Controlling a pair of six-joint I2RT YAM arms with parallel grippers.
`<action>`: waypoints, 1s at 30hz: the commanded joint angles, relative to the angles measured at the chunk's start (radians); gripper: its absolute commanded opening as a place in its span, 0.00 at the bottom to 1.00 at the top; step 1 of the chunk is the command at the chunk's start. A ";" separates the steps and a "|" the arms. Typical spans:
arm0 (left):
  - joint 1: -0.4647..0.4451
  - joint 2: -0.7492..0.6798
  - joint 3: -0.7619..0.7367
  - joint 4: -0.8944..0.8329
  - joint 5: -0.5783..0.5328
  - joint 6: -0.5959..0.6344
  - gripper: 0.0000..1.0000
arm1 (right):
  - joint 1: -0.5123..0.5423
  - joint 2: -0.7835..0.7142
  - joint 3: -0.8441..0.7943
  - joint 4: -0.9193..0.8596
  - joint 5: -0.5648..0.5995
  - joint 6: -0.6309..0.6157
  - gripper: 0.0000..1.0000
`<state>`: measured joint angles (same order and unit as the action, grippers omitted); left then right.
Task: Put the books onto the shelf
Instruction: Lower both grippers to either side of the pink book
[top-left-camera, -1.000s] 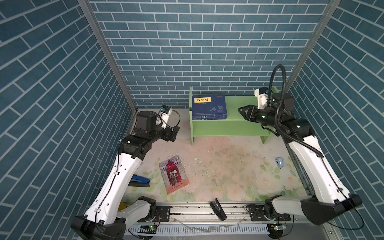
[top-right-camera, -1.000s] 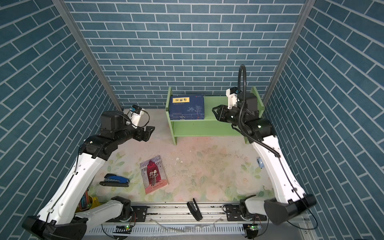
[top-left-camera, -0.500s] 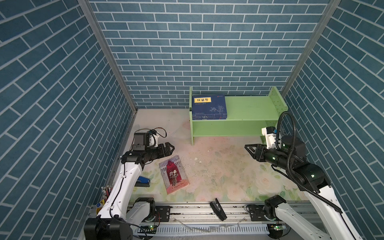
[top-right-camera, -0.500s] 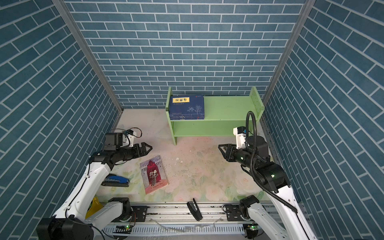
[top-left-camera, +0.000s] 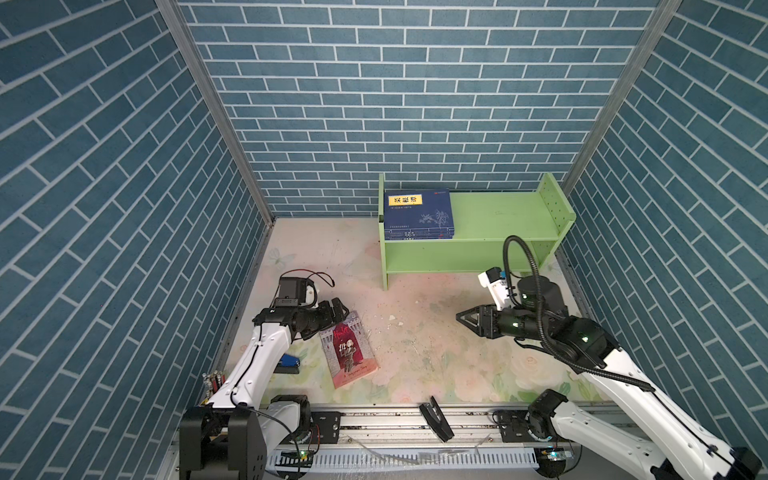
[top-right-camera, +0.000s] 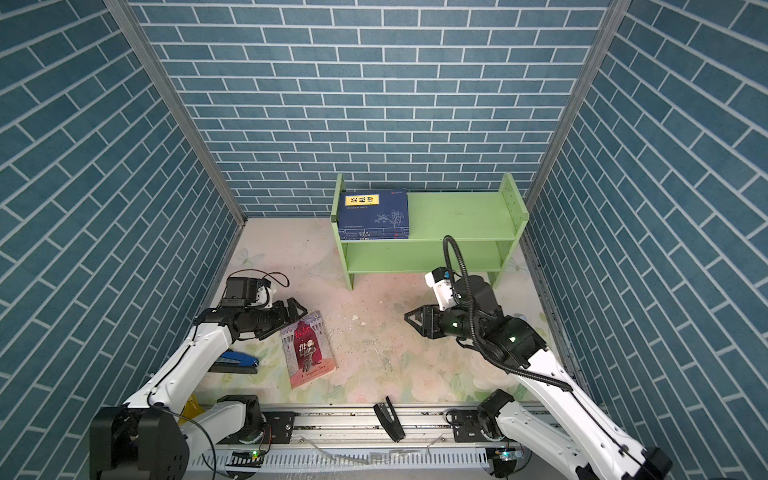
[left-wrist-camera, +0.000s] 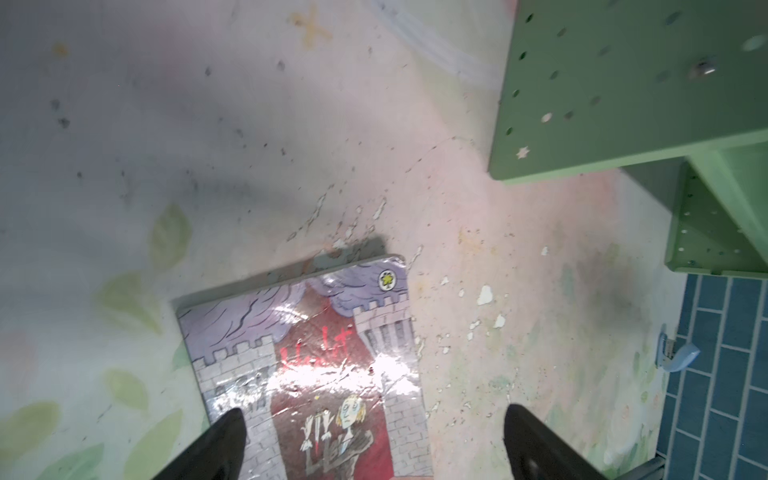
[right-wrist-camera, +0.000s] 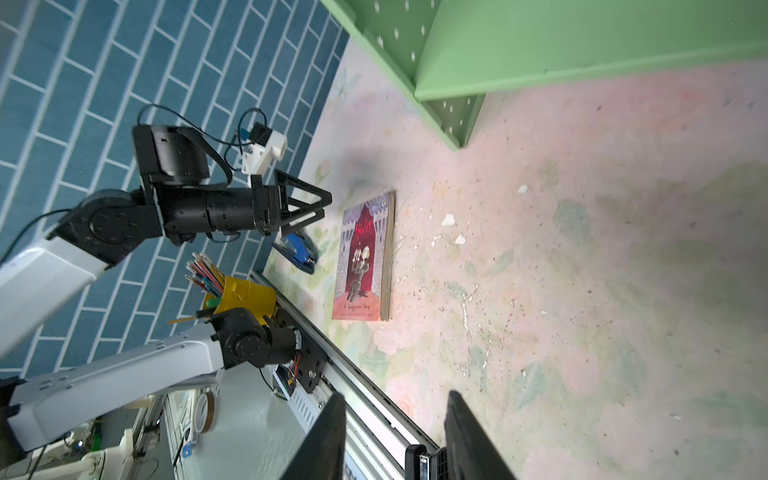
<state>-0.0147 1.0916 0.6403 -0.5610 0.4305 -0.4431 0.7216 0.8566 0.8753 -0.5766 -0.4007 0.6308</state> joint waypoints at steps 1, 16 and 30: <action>0.006 -0.012 -0.043 -0.014 -0.055 -0.026 0.99 | 0.093 0.042 -0.035 0.091 0.082 0.039 0.44; 0.009 0.093 -0.024 -0.022 -0.102 0.076 1.00 | 0.354 0.474 -0.153 0.625 0.307 0.144 0.50; -0.058 0.263 -0.065 0.041 -0.049 0.037 1.00 | 0.362 0.572 -0.212 0.769 0.358 0.230 0.50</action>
<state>-0.0399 1.3071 0.6182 -0.5320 0.3508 -0.3985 1.0790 1.4399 0.6712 0.1524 -0.0769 0.8185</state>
